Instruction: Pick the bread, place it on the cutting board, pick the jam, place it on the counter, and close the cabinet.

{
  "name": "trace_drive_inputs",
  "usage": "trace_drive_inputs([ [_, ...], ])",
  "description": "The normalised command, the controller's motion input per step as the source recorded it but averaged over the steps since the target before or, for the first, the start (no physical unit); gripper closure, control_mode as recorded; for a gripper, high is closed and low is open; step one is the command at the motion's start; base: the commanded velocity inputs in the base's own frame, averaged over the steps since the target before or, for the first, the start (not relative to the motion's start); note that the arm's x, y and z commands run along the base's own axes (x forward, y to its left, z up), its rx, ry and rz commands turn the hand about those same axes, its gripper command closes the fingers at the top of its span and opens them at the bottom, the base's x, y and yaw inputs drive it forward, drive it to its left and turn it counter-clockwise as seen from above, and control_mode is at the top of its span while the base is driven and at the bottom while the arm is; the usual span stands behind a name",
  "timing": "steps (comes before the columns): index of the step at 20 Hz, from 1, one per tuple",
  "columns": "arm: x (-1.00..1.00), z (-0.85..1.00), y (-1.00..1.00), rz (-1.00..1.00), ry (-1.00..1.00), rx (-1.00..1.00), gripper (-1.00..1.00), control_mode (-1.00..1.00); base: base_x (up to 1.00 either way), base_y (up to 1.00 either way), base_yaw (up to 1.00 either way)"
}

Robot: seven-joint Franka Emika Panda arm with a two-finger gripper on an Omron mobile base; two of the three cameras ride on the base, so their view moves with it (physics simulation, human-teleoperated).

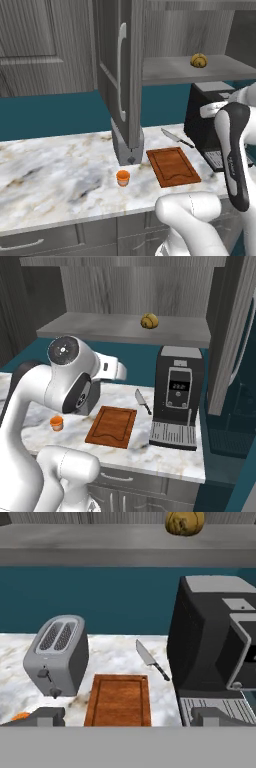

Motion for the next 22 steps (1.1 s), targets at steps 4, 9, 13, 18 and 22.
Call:
trace_drive_inputs([
  [4, -0.02, 0.39, -0.12, -0.07, 0.00, 0.00, -1.00, -1.00, 0.00, 0.00, 0.00],
  [9, 0.00, 0.42, -0.18, -0.02, -0.01, 0.00, -1.00, -1.00, 0.00, 0.00, 0.00],
  [13, 0.00, 0.36, -0.23, 0.00, -0.02, 0.00, -1.00, -1.00, 0.00, 0.00, 0.00],
  [18, 0.00, 0.28, -0.22, 0.00, -0.02, 0.00, -1.00, -1.00, 0.00, 0.00, 0.00],
  [22, 0.06, 0.17, -0.14, 0.00, 0.00, 0.00, -1.00, -1.00, 0.00, 0.00, 0.00],
])
